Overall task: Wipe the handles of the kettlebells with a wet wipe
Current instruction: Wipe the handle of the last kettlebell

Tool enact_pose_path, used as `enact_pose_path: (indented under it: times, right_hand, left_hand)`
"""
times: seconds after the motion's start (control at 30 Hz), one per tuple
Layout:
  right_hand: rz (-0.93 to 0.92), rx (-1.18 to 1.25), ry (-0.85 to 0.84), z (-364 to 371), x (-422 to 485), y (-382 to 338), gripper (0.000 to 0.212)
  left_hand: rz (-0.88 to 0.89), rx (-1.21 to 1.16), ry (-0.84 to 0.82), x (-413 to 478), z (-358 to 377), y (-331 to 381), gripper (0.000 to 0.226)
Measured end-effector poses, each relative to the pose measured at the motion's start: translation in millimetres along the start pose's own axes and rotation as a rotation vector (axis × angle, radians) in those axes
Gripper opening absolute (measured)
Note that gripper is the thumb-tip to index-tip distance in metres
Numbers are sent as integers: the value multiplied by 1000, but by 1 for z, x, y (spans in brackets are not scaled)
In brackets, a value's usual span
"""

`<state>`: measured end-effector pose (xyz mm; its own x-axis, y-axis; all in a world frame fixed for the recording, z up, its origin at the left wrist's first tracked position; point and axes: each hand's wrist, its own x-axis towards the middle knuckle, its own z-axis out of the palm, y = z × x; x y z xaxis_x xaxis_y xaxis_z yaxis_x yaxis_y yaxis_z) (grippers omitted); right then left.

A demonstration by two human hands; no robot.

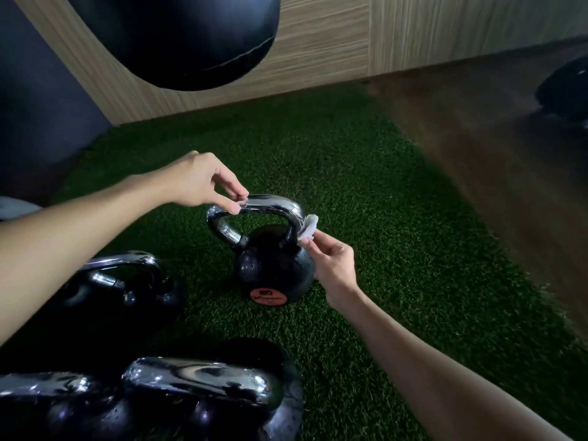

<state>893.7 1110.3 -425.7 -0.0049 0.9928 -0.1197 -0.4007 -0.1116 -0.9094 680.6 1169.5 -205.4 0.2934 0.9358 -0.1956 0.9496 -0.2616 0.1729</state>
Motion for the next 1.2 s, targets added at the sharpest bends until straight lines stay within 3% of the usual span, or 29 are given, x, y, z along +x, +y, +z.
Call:
enact_pose_path:
  times: [0.2, 0.3, 0.43, 0.5, 0.6, 0.77, 0.83, 1.03, 1.1, 1.2]
  right_hand:
    - [-100, -438, 117, 1, 0, -5, 29]
    - [-161, -578, 184, 1, -6, -24, 38]
    - [-321, -693, 146, -1, -13, -57, 36]
    - [-386, -730, 88, 4, -19, -80, 30]
    - [-490, -758, 67, 18, -29, -107, 23]
    - [-520, -687, 105, 34, -34, -127, 27]
    - [-526, -684, 72, 42, -35, -130, 28]
    - [-522, -707, 38, 63, -25, -130, 36]
    - [-527, -846, 46, 65, -18, -126, 37]
    - [-496, -1124, 21, 69, -9, -125, 44]
  left_hand:
    - [-6, 42, 21, 0, 3, 5, 30]
    - [-21, 29, 38, -7, 5, 8, 30]
    - [-30, 53, 76, -11, 9, 28, 41]
    - [-32, -165, 159, -14, 12, 46, 37]
    - [-46, -575, 141, -19, 21, 63, 18]
    - [-115, -768, 195, -25, 22, 55, 27]
    - [-135, -827, 156, -29, 23, 51, 23]
    - [-188, -933, 278, -33, 25, 27, 14]
    - [-158, -835, 439, -37, 21, 14, 13]
    - [-27, -434, 749, -45, 23, -6, 13]
